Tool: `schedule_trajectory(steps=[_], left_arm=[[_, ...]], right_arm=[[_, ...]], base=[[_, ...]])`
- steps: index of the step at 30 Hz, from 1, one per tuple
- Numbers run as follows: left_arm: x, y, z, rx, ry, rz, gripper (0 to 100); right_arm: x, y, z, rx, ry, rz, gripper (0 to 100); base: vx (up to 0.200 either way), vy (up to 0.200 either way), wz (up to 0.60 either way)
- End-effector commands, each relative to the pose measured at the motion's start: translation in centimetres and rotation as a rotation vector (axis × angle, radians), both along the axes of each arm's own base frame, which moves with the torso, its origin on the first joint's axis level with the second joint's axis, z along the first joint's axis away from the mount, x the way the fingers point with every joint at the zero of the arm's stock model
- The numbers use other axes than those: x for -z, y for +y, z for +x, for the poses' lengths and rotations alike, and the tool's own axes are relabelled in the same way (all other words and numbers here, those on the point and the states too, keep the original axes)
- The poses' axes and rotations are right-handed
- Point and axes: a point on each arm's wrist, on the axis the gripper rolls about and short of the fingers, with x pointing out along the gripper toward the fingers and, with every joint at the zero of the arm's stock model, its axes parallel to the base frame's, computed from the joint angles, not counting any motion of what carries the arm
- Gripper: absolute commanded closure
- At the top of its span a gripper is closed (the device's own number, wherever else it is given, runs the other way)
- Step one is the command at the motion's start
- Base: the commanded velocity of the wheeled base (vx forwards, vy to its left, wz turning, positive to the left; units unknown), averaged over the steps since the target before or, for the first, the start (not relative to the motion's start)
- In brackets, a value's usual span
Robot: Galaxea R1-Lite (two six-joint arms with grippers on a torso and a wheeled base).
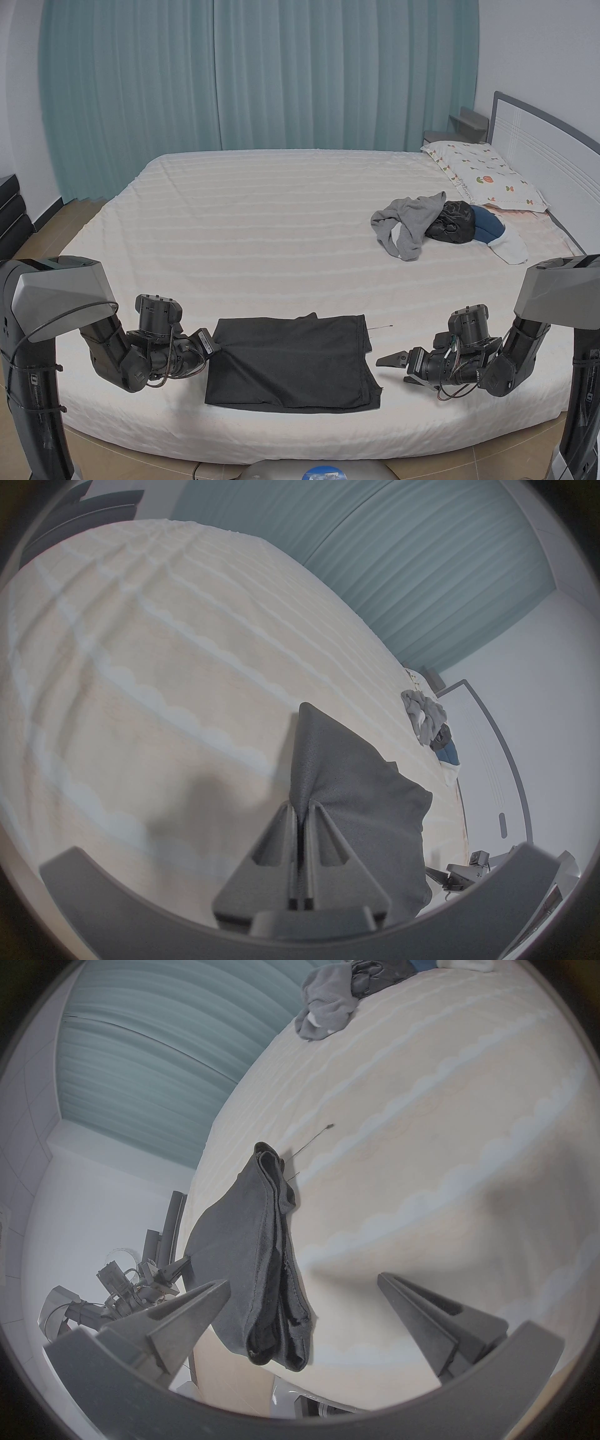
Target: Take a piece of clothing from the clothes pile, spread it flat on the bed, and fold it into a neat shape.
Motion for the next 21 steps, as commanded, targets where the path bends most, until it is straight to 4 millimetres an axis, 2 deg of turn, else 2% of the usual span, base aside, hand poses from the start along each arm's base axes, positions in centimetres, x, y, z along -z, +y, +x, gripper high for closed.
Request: schedule_trajectory(steps=[1, 21], left_arm=[[-0.22, 0.0, -0.14, -0.001, -0.003, 0.001, 100], [-0.5, 0.07, -0.7, 0.0, 0.041, 0.013, 100]], right_arm=[[0.05, 0.01, 0.0, -0.001, 0.001, 0.0, 0], [0.07, 0.0, -0.03, -0.001, 0.003, -0.001, 0]], base=[[0.0, 0.2, 0.0], [0.0, 0.2, 0.0]])
